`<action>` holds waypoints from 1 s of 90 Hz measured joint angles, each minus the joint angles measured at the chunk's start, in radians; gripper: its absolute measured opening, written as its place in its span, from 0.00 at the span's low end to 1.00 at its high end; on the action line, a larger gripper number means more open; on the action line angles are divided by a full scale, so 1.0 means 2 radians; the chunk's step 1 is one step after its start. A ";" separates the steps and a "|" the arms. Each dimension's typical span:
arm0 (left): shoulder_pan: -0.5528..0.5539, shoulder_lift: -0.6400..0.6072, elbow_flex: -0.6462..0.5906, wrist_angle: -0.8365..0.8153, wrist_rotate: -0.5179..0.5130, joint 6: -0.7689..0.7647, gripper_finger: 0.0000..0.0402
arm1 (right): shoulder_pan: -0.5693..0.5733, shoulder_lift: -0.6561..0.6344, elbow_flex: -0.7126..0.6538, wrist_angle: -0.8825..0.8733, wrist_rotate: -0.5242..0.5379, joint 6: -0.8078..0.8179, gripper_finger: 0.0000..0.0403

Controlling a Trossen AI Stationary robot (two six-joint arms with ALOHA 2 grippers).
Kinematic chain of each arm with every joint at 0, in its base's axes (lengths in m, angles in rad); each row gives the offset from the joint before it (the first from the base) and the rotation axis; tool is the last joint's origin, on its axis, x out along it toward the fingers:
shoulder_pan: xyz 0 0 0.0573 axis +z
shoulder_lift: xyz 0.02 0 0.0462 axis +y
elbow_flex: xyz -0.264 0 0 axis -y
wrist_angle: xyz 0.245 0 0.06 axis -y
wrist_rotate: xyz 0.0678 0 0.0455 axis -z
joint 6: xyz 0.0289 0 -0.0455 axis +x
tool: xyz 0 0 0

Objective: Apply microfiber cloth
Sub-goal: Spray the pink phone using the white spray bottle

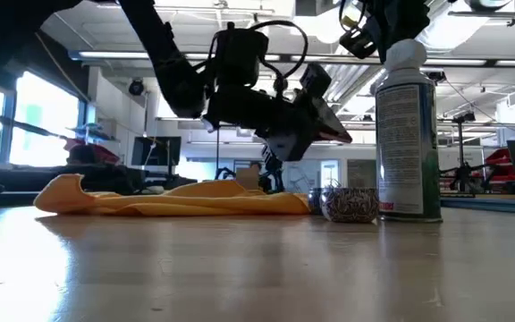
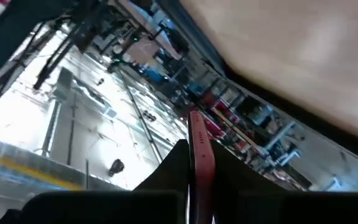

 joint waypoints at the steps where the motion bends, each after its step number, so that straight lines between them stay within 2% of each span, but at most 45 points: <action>1: 0.000 0.000 0.000 0.001 -0.001 0.000 0.02 | 0.000 0.000 0.001 -0.001 0.000 0.000 0.00; 21: -0.005 0.000 -0.002 0.009 -0.003 -0.013 0.02 | 0.001 0.002 0.031 -0.015 0.008 0.004 0.00; 76: -0.015 0.000 -0.002 0.010 -0.017 -0.026 0.02 | 0.000 0.030 0.031 -0.027 -0.003 0.014 0.00; 90: -0.016 0.000 -0.002 0.010 -0.027 -0.026 0.02 | 0.000 0.032 0.026 -0.040 0.015 0.022 0.00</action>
